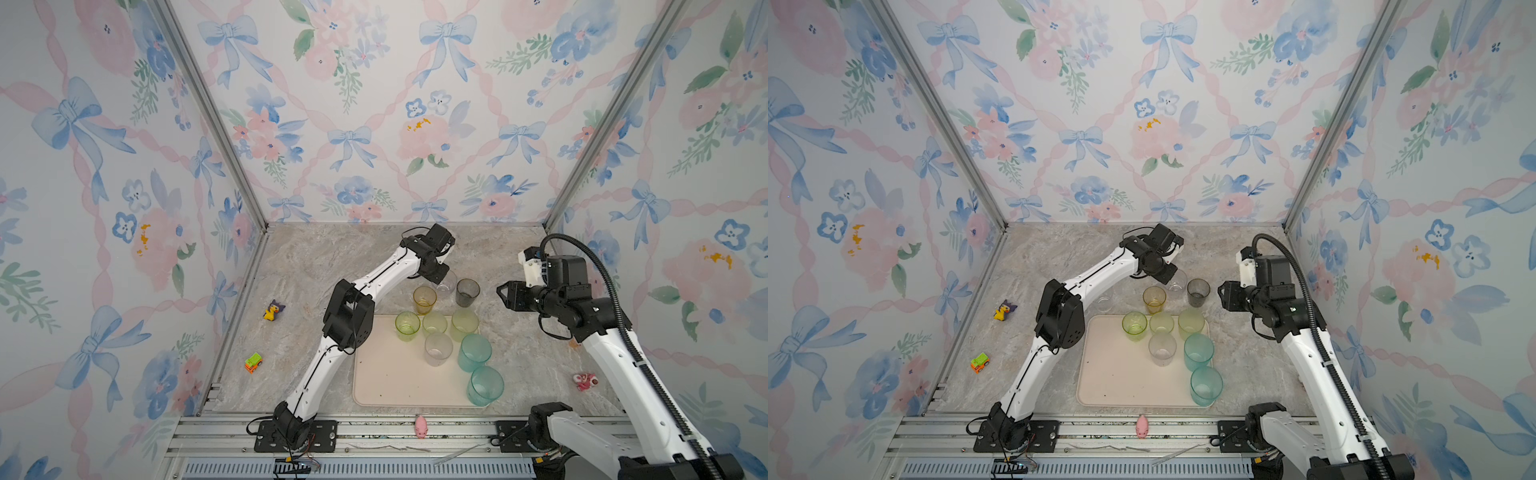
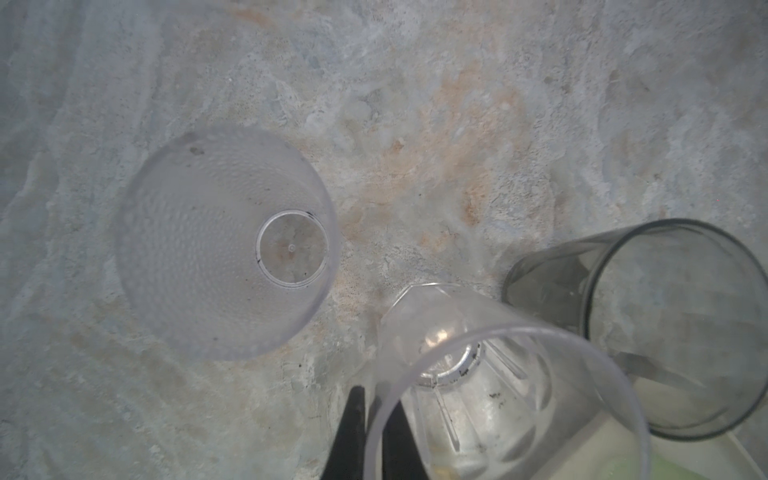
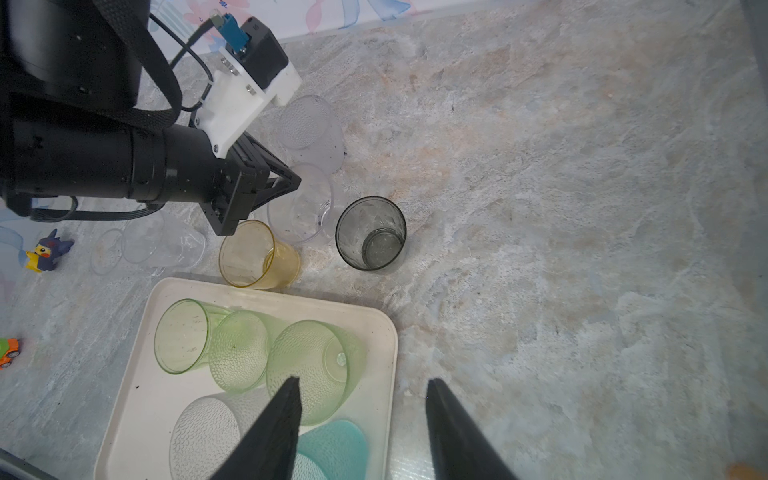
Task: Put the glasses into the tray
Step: 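Close the left gripper on the clear faceted cup and lift it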
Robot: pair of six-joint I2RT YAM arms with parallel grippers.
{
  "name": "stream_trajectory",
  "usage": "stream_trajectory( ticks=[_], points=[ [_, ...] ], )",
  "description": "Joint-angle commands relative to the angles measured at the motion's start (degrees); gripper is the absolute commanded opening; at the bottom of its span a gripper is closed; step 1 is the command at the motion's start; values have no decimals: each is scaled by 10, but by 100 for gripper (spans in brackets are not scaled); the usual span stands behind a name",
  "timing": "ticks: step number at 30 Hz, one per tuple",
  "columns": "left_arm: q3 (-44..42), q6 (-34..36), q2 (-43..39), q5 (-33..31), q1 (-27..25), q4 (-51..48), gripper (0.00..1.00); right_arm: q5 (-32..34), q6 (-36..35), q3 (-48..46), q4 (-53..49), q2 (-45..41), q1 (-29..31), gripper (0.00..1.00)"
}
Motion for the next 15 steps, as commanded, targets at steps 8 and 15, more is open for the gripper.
stream_trajectory(
  ticks=[8,15],
  points=[
    [-1,17,-39,-5,-4,-9,0,-15,-2,-5,7,1,-6,52],
    [-26,23,-80,-22,-4,-8,0,-20,0,-3,6,1,-6,51]
  ],
)
